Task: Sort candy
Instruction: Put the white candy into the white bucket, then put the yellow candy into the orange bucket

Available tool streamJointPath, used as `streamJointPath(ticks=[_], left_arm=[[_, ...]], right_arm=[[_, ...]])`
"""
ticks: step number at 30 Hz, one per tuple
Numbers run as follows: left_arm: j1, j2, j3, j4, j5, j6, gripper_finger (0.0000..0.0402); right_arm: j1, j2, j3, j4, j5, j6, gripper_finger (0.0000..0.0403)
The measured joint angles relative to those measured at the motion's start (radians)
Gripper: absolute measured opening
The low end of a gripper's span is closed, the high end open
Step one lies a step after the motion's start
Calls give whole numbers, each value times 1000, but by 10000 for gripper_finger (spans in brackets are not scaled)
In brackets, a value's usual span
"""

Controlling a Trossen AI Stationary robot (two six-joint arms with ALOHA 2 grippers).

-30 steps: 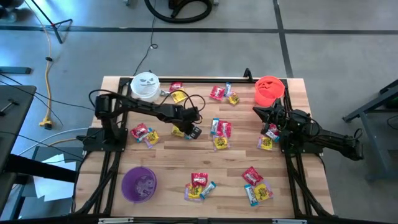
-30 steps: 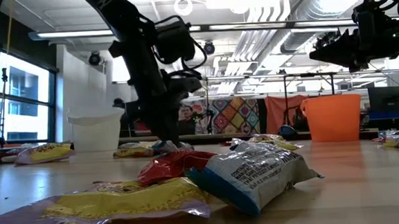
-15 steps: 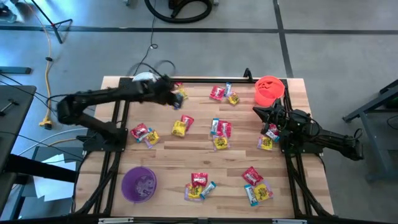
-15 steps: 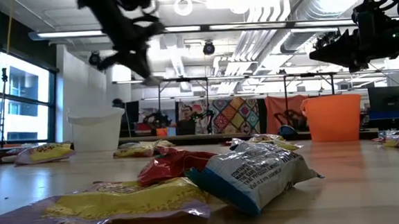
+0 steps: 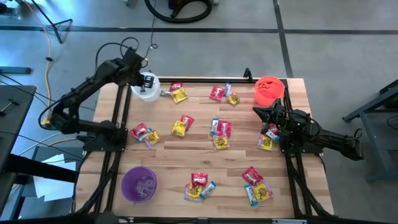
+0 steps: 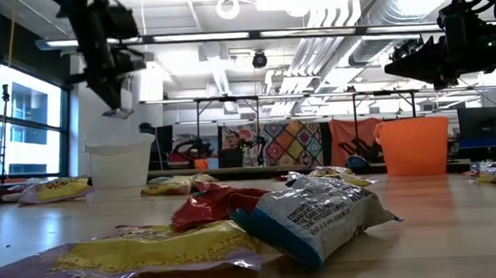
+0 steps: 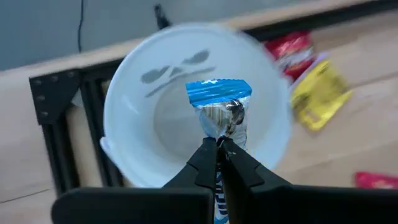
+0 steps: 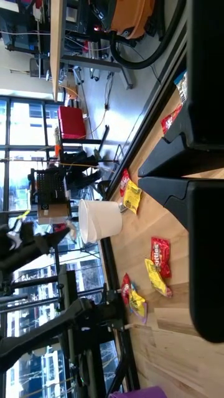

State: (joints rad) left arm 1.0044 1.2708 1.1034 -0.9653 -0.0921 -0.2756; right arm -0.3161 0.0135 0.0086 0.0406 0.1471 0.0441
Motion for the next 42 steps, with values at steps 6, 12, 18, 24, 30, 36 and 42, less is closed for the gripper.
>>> streamJointPath(ticks=[6, 12, 18, 24, 30, 36, 42], left_arm=[[43, 127, 0, -14, 11, 93, 0], [43, 253, 0, 20, 12, 122, 0], [43, 327, 0, 61, 13, 121, 0], [43, 347, 0, 98, 11, 120, 3], [34, 346, 0, 103, 10, 147, 37], [-6, 314, 0, 101, 21, 181, 87], [-84, 210, 0, 136, -6, 182, 107]], right_arm=[[0, 0, 0, 0, 0, 0, 0], [0, 0, 0, 0, 0, 0, 0], [0, 0, 0, 0, 0, 0, 0], [0, 0, 0, 0, 0, 0, 0], [0, 0, 0, 0, 0, 0, 0], [0, 0, 0, 0, 0, 0, 0], [0, 0, 0, 0, 0, 0, 0]])
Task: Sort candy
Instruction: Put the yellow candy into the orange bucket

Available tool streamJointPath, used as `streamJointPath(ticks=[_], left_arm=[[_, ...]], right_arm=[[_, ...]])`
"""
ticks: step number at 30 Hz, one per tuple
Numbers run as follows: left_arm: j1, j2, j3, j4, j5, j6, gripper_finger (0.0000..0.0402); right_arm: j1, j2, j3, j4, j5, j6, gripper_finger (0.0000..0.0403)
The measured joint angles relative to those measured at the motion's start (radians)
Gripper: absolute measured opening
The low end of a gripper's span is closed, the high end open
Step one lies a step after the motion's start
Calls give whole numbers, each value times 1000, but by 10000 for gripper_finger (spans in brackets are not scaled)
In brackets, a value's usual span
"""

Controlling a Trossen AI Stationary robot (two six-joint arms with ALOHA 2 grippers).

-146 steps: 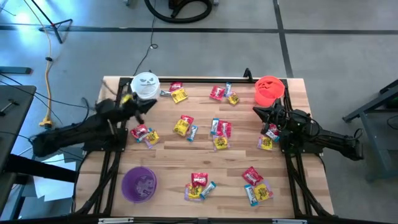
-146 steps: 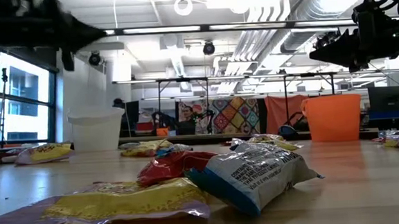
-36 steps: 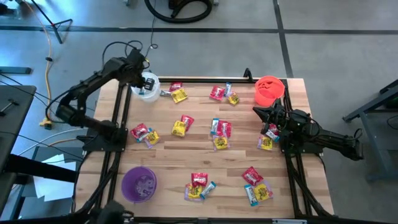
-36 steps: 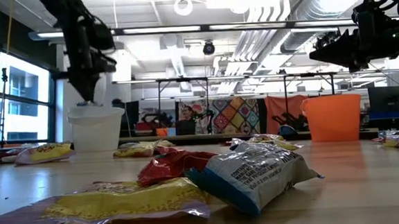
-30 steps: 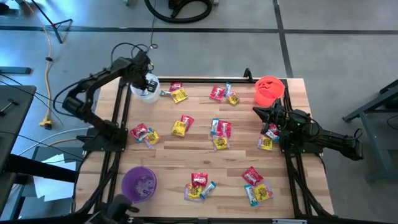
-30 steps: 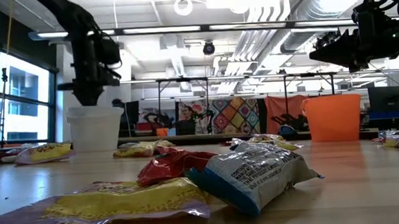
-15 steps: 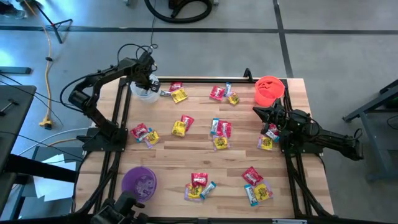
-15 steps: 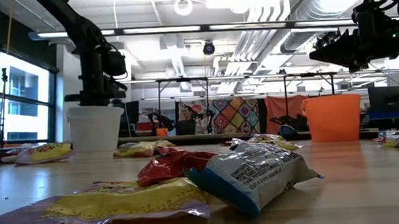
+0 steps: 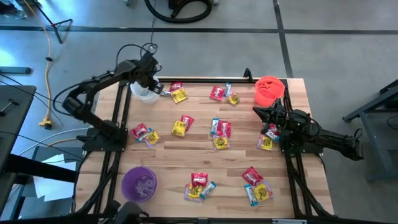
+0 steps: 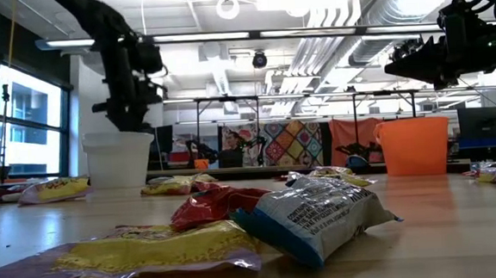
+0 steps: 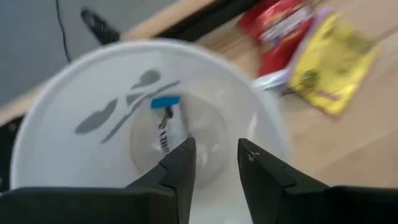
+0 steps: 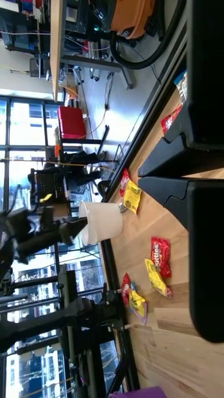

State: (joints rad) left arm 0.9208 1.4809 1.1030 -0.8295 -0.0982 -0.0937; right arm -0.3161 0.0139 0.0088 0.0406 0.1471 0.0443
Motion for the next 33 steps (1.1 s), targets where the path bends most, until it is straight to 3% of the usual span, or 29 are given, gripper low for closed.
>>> streamJointPath(ticks=[7, 13, 20, 24, 28, 33], left_arm=[[-151, -165, 0, 62, 11, -33, 101], [-318, -240, -23, 219, 23, -32, 82], [-446, -245, -201, 603, 170, 40, 49], [-474, -240, -336, 801, 176, -13, 22], [-500, -240, -434, 897, 184, -79, 3], [-540, -240, -476, 954, 172, -84, 1]], right_arm=[[0, 0, 0, 0, 0, 7, 0], [0, 0, 3, 38, 0, 10, 0], [0, 0, 6, 192, 80, -4, 0], [0, 1, 7, 211, 202, 180, 0], [0, 43, 25, 207, 195, 257, 0], [-1, 228, 157, 143, 197, 290, 0]])
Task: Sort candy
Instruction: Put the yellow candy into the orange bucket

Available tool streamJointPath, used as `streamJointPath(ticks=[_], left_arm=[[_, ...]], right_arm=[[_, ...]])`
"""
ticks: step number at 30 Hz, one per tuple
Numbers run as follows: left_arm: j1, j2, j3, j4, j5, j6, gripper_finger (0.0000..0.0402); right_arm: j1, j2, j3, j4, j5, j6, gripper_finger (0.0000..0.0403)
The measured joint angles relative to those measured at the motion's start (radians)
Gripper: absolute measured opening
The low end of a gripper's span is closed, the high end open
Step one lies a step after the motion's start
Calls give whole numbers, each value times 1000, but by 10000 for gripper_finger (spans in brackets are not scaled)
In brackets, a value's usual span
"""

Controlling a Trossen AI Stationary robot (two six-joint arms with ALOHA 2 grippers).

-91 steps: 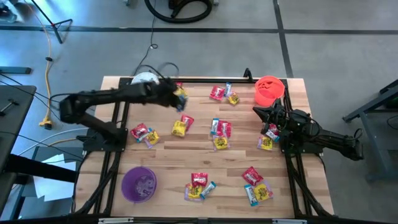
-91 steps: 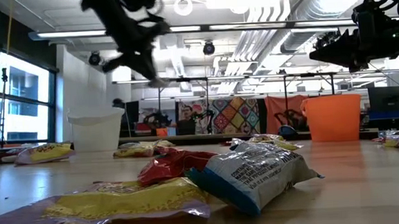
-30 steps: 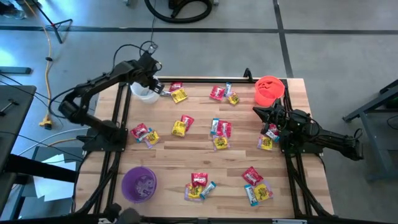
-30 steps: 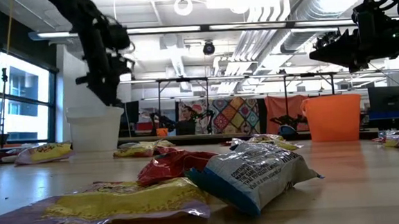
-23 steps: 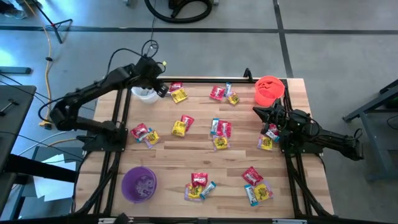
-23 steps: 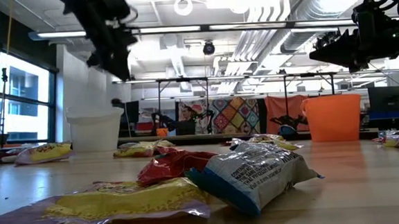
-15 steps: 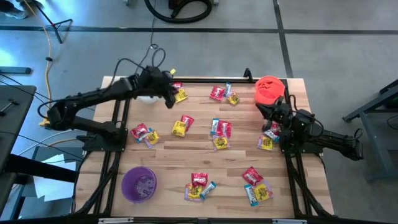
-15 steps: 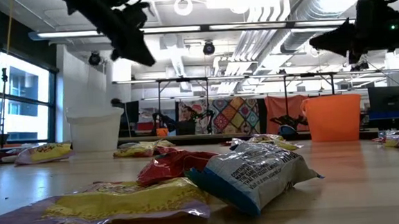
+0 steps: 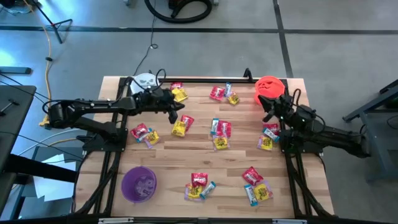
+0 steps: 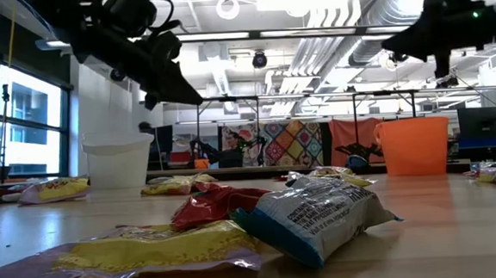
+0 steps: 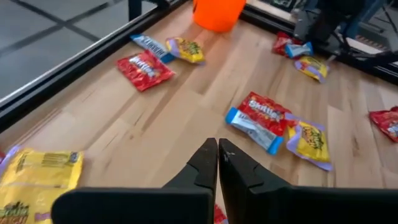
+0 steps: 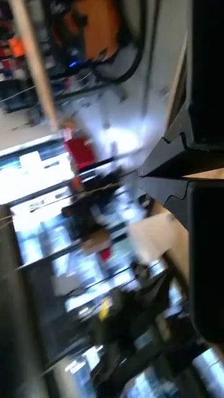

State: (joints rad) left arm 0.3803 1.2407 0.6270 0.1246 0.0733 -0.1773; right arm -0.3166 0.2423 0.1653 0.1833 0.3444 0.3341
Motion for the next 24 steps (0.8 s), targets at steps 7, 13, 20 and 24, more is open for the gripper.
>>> streamJointPath(ticks=[7, 13, 20, 24], left_arm=[[-8, 0, 0, 4, -9, 6, 0], [-8, 0, 0, 2, -11, 7, 0], [-9, 0, 0, 1, -10, 24, 0], [-9, 0, 0, 0, -10, 25, 0]], right_arm=[[-74, 406, 273, -328, 13, 86, 13], [-224, 735, 443, -456, -196, 182, 78], [-352, 1099, 699, -587, -354, 89, 179], [-400, 1285, 845, -697, -406, 29, 204]])
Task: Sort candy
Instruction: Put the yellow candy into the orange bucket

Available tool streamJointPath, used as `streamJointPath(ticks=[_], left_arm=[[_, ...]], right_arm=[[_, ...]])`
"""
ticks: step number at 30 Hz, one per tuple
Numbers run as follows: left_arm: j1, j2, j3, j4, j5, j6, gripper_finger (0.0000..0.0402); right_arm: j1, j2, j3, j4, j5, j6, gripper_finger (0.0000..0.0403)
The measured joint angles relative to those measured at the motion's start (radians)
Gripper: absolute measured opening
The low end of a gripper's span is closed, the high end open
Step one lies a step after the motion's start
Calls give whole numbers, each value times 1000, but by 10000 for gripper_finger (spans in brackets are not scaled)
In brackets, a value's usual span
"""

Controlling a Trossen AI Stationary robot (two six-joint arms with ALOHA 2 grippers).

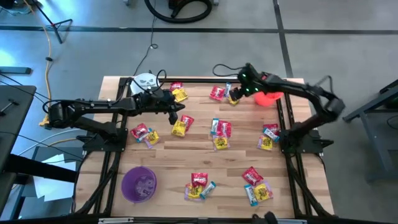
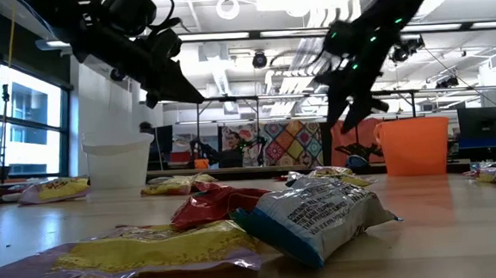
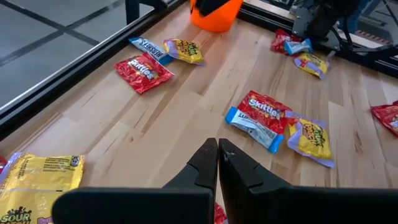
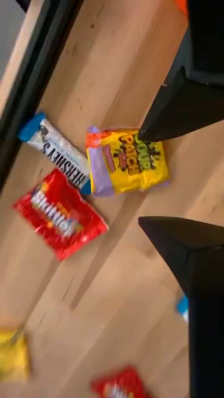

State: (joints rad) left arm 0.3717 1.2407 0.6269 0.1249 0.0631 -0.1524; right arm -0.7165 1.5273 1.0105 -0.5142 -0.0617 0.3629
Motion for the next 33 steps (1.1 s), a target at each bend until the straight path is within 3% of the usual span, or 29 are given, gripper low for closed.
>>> streamJointPath(ticks=[8, 17, 21, 28, 33], left_arm=[[0, 0, 0, -1, 0, 24, 0], [0, 0, 0, -1, 0, 25, 0], [0, 0, 0, -1, 1, 25, 0], [3, 0, 0, -1, 0, 23, 0], [22, 0, 0, -10, 8, -28, 0]], right_arm=[[-45, 269, 187, -162, -3, -113, 209], [-58, 386, 207, -155, 26, -130, 204], [-58, 399, 208, -148, 15, -136, 165], [-54, 350, 296, -234, 2, -161, 22], [-47, 269, 436, -430, 23, -185, 17]])
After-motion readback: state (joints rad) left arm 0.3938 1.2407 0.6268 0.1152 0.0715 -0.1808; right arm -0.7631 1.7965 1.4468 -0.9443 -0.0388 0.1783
